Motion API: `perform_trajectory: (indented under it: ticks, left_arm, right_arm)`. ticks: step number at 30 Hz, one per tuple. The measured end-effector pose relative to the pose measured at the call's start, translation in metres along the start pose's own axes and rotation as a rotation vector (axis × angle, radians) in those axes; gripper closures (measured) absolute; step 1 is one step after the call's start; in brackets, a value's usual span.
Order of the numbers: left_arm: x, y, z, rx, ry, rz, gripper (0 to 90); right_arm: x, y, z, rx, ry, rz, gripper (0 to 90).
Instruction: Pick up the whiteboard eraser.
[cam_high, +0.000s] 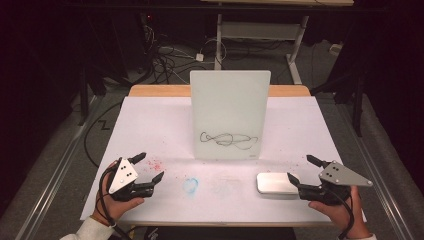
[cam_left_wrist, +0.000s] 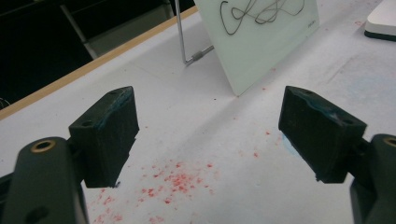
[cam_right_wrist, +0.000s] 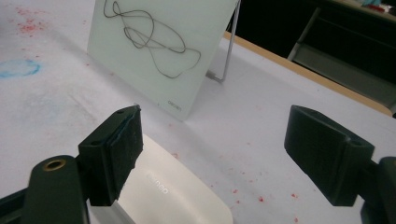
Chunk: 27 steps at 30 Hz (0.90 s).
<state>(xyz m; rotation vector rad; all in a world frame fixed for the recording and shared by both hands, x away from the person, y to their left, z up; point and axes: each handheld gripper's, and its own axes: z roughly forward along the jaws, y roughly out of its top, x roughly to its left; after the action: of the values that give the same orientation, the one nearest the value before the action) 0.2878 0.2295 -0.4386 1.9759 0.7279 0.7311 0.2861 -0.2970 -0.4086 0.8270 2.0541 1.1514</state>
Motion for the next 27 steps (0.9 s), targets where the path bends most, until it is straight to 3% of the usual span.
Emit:
perform_trajectory:
  ticks: [10,15,24,27]
  left_arm:
    - [-0.006,-0.003,0.005,0.059,-0.023,0.021,19.1]
    - [-0.009,-0.002,0.009,0.073,-0.035,0.032,19.1]
    - [-0.012,-0.003,0.014,0.11,-0.05,0.051,19.1]
    - [-0.013,-0.003,0.014,0.113,-0.052,0.057,19.1]
  right_arm:
    - [-0.009,-0.001,0.006,0.078,0.064,-0.018,19.9]
    - [-0.01,0.006,0.01,0.14,0.094,-0.068,20.3]
    - [-0.013,0.014,0.023,0.306,0.197,-0.169,22.0]
    - [-0.013,0.015,0.026,0.334,0.229,-0.189,22.1]
